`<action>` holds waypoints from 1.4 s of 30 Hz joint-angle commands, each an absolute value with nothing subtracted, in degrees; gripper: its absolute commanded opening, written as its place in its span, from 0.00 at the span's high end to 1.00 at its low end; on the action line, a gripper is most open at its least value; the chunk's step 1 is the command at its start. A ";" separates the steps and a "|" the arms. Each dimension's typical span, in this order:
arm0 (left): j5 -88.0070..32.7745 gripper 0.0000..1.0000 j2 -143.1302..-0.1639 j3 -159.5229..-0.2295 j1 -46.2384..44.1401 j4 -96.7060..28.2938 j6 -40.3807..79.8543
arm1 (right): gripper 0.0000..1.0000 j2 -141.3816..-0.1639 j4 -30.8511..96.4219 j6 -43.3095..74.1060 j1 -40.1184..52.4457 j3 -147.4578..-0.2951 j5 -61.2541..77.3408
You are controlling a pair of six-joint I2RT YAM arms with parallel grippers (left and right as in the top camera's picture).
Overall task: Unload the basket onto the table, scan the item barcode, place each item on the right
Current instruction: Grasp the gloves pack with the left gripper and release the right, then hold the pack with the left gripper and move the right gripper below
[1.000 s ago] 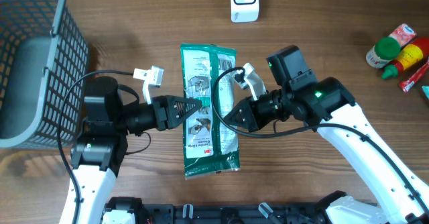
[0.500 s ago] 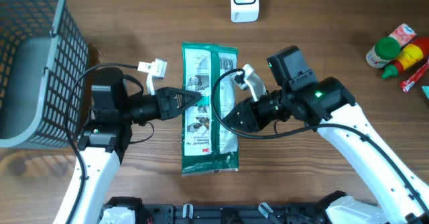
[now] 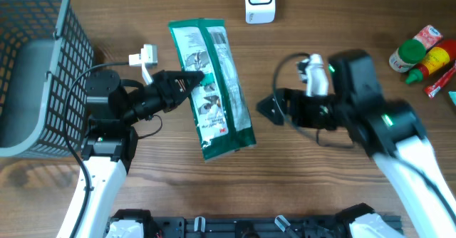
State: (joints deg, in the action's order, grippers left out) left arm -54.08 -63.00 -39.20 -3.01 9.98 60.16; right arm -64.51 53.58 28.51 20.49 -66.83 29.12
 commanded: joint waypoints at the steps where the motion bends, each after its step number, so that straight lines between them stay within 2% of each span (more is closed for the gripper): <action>1: -50.00 0.96 -63.00 -39.35 -2.83 13.06 72.79 | 0.00 -55.16 53.58 22.28 26.28 -66.63 3.09; 3: -49.98 0.96 -63.00 -39.38 -2.83 15.75 77.38 | 0.00 -51.94 53.28 17.82 31.20 -66.50 0.93; 7: -49.82 0.96 -63.00 -39.38 -2.81 18.83 84.75 | 0.00 -51.70 48.25 20.05 41.54 -61.23 -13.10; 13: -49.60 0.96 -63.02 -39.38 -2.72 19.29 86.83 | 0.00 -58.37 46.02 21.56 62.98 -58.41 -41.32; 14: -49.63 0.96 -63.02 -39.35 -2.72 19.16 87.20 | 0.00 -59.68 46.19 21.39 69.93 -58.41 -51.57; 17: -49.60 0.96 -63.02 -39.38 -2.72 19.00 87.96 | 0.00 -60.84 47.72 20.91 80.84 -58.41 -68.82; 20: -49.65 0.96 -63.02 -39.38 -2.72 18.61 88.23 | 0.00 -60.93 47.59 20.51 88.53 -58.41 -69.10; 22: -49.69 0.96 -63.02 -39.38 -2.72 18.61 89.23 | 0.00 -61.54 47.59 19.09 90.35 -58.39 -62.76; 25: -51.70 0.96 -63.02 -39.35 -2.72 18.61 89.21 | 0.00 -64.16 45.89 18.83 90.35 -58.39 -68.86; 32: -54.61 0.96 -63.02 -39.35 -2.76 18.59 89.45 | 0.00 -77.93 20.69 -5.30 89.95 -58.39 -68.71; 42: -56.12 0.96 -63.02 -39.35 -2.76 18.39 89.38 | 0.00 -79.94 17.15 -8.19 78.78 -58.39 -60.12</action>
